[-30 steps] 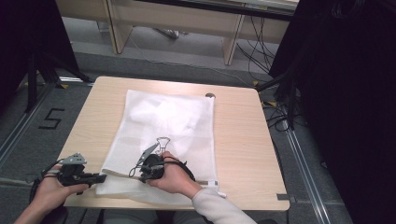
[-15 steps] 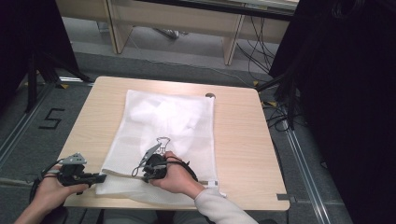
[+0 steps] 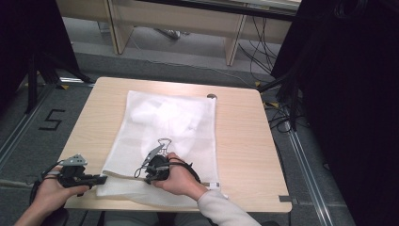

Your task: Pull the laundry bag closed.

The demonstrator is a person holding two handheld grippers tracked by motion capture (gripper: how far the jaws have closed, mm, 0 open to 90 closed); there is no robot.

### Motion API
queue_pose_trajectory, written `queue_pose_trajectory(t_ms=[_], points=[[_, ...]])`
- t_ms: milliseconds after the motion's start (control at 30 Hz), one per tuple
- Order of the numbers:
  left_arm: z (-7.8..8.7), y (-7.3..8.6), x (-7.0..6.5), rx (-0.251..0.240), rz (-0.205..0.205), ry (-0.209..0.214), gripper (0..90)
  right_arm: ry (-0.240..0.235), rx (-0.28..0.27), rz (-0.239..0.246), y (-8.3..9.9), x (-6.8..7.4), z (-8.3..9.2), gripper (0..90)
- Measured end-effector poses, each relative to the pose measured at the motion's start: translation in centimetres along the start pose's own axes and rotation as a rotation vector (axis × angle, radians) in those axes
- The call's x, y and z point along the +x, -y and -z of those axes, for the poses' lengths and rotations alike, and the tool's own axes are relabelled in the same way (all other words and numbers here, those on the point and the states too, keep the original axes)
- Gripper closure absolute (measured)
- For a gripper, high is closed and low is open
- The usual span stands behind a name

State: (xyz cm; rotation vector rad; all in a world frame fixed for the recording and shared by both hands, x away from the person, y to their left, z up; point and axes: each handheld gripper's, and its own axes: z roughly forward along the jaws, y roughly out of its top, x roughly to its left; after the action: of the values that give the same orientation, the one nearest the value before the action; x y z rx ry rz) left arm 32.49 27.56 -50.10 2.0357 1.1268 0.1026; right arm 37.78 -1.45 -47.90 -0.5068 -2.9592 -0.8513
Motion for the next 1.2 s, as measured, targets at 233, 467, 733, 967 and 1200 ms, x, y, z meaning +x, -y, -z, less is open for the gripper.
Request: queue_pose_trajectory(t_ms=[233, 467, 733, 967, 1200], points=[[-0.12, 0.04, -0.10, -0.017, 0.016, 0.001, 84.6, -0.001, 0.000, -0.008, 0.23, -0.17, 0.21, 82.5], [-0.11, 0.04, -0.04, -0.012, 0.015, 0.006, 84.6, 0.009, 0.006, -0.023, 0.36, -0.12, 0.31, 82.5], [-0.26, 0.13, -0.10, -0.038, 0.023, 0.002, 84.6, 0.011, 0.003, -0.012, 0.45, -0.15, 0.56, 82.5], [-0.26, 0.12, -0.07, -0.034, 0.022, 0.001, 84.6, 0.015, 0.006, -0.011, 0.72, -0.26, 0.75, 82.5], [-0.27, 0.12, -0.09, -0.037, 0.024, 0.000, 84.6, 0.017, 0.001, -0.009, 0.78, -0.21, 0.94, 82.5]])
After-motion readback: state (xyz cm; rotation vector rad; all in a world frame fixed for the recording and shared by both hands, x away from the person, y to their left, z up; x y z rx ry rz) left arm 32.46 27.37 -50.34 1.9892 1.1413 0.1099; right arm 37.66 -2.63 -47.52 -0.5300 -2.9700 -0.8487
